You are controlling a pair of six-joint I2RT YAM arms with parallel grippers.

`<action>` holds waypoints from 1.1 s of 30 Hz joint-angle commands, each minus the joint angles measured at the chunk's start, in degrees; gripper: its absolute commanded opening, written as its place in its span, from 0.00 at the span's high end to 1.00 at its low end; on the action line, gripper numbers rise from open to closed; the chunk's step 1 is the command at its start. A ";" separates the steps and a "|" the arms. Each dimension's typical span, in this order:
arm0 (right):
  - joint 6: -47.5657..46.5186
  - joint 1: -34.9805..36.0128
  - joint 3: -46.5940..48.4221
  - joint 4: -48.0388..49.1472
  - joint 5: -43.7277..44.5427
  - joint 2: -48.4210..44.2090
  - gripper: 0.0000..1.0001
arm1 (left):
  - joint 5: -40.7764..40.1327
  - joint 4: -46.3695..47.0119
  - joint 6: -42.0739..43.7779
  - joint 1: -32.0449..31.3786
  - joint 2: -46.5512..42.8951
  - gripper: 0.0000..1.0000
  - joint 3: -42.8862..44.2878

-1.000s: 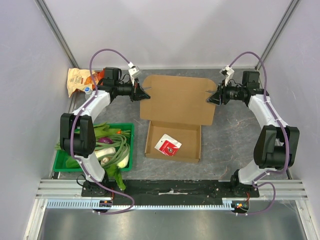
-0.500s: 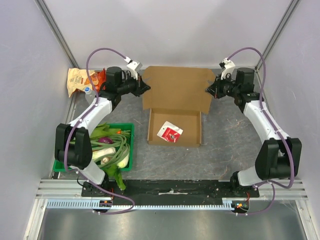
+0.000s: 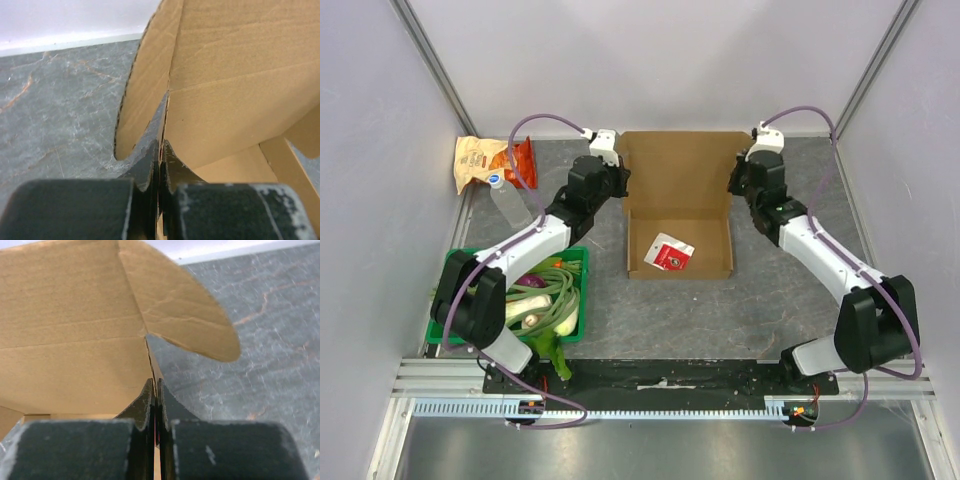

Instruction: Fold the paper box

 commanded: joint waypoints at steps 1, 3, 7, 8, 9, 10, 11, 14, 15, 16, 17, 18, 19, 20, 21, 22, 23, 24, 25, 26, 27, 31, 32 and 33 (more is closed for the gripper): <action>5.37 5.67 -4.37 7.63 18.68 -4.03 1.00 | -11.22 6.11 -5.89 -2.90 0.88 0.98 -0.73; 5.80 7.61 -7.54 10.09 23.94 -5.78 1.00 | -16.13 5.93 -6.07 -4.92 0.89 0.98 -0.73; 5.90 9.98 -14.65 17.46 27.83 -9.22 1.00 | -22.12 8.99 -8.36 -7.65 0.10 0.98 -4.31; 5.72 10.95 -17.62 21.23 28.19 -9.83 1.00 | -24.57 10.66 -8.36 -8.70 -0.25 0.98 -5.73; 5.19 11.30 -18.87 23.00 28.71 -11.06 1.00 | -25.03 14.25 -8.18 -8.97 -1.39 0.98 -7.22; 4.58 11.57 -20.02 24.41 28.80 -11.68 1.00 | -25.20 15.67 -8.27 -9.14 -2.01 0.98 -10.02; 4.05 12.27 -22.03 27.21 28.72 -12.12 1.00 | -26.08 16.65 -8.70 -9.49 -2.62 0.98 -11.26; 2.64 13.93 -25.90 32.31 30.03 -13.35 1.00 | -27.75 20.60 -10.46 -10.28 -4.21 0.98 -15.49; 2.38 14.47 -26.87 33.73 30.56 -13.53 1.00 | -28.28 21.22 -11.51 -10.55 -4.39 0.98 -16.28; 1.94 14.99 -27.75 35.14 30.82 -13.44 0.99 | -28.54 22.27 -11.61 -10.81 -4.39 0.98 -17.24; 1.33 15.78 -29.15 37.76 31.35 -13.27 0.99 | -29.42 22.98 -11.61 -11.60 -4.39 0.98 -17.78; 1.23 16.22 -29.78 38.57 32.05 -13.35 0.99 | -30.21 23.68 -11.35 -12.22 -4.39 0.98 -18.22; 0.89 16.92 -30.74 39.88 32.58 -13.53 0.99 | -32.04 26.38 -11.34 -12.74 -4.30 0.98 -19.53; 0.01 17.89 -32.93 43.64 34.24 -13.62 0.99 | -32.67 27.98 -11.26 -13.79 -4.21 0.98 -20.41; -0.17 18.42 -33.73 44.98 35.04 -13.79 0.99 | -33.37 29.39 -10.82 -14.33 -4.04 0.98 -21.29; -0.26 18.86 -34.26 46.82 35.57 -13.71 0.99 | -35.56 30.36 -11.08 -14.77 -3.86 0.98 -21.38; -0.17 19.30 -35.14 47.62 35.75 -13.53 0.99 | -36.01 30.63 -11.25 -15.47 -3.43 0.98 -21.38; -0.17 19.30 -35.32 48.24 35.66 -13.09 0.99 | -36.54 30.80 -11.78 -15.82 -3.25 0.98 -21.47; -0.52 19.57 -35.58 49.20 35.66 -12.83 0.99 | -37.50 31.07 -12.04 -16.09 -3.16 0.98 -21.56; -1.05 20.09 -35.84 50.17 35.66 -12.56 0.99 | -37.77 32.46 -12.22 -16.53 -2.98 0.98 -21.82; -1.83 20.44 -36.11 50.88 36.27 -12.13 0.99 | -37.60 33.26 -12.31 -16.62 -2.72 0.98 -22.61; -2.55 21.33 -38.21 52.55 36.63 -12.74 0.99 | -37.69 36.43 -12.75 -17.23 -2.54 0.98 -24.90; -2.63 21.50 -38.48 52.47 36.80 -13.00 0.99 | -37.69 36.34 -13.01 -17.49 -2.54 0.98 -25.16; -2.55 21.59 -39.01 52.55 36.80 -13.35 1.00 | -37.77 36.00 -14.06 -17.50 -2.37 0.98 -25.42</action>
